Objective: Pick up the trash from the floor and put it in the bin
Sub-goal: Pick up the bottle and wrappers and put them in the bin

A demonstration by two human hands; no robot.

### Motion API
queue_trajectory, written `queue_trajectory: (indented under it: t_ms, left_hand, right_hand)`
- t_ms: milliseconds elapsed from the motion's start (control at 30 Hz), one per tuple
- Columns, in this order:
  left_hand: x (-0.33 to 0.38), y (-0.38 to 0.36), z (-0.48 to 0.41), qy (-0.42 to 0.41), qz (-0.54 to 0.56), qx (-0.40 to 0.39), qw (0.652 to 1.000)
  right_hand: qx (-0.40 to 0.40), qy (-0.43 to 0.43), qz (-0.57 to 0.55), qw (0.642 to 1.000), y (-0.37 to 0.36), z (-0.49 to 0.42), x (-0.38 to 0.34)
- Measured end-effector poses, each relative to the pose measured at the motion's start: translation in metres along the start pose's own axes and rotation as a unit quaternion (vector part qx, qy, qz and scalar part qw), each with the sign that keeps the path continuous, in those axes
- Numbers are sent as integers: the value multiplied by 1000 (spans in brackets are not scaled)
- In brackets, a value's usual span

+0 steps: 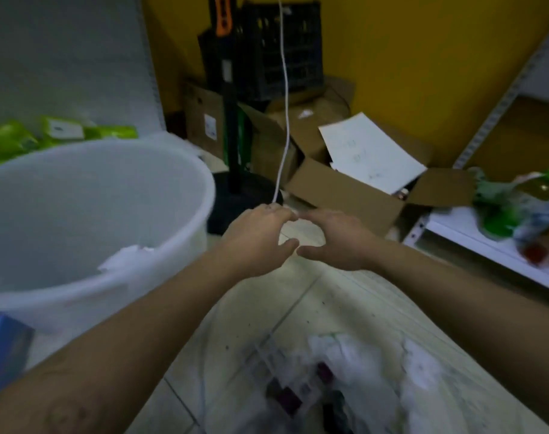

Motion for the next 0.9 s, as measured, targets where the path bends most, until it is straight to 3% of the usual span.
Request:
queue_trajectory:
  t_ms: [200,333,500,633,800,900]
  left_hand:
    - [-7,-149,65,63,29,-180,981]
    - [-13,-211,116,107,23,-267,958]
    - [-11,-252,163,126,-11,-349,929]
    - [-10,-263,174,141,-36,-347,927]
    - [-20,-263,173,209,61,-275,937]
    - [-18,-268,179,162,-10,-322,933]
  right_hand:
    - [-120,-81,-27,989,-132,91,76]
    - [-177,-148,-56,971,-198,126,100]
    - [-172,-175,-36,969,-233,131,107]
    - [-161,-189,-54,967,-244,122,108]
    - [-133,-199,-100,966,-243,117,113]
    - [-108,-223,-164,955,-238,121,118]
Point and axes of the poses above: each hand's wrist, its own z-axis away from the middle knuckle, its own y-axis out of the back of the hand, x = y × z, the point moved 7 cm from there along -z, towards the middle knuckle, and after that the axes turned 3 degrees about x, right-handed, at the moved point
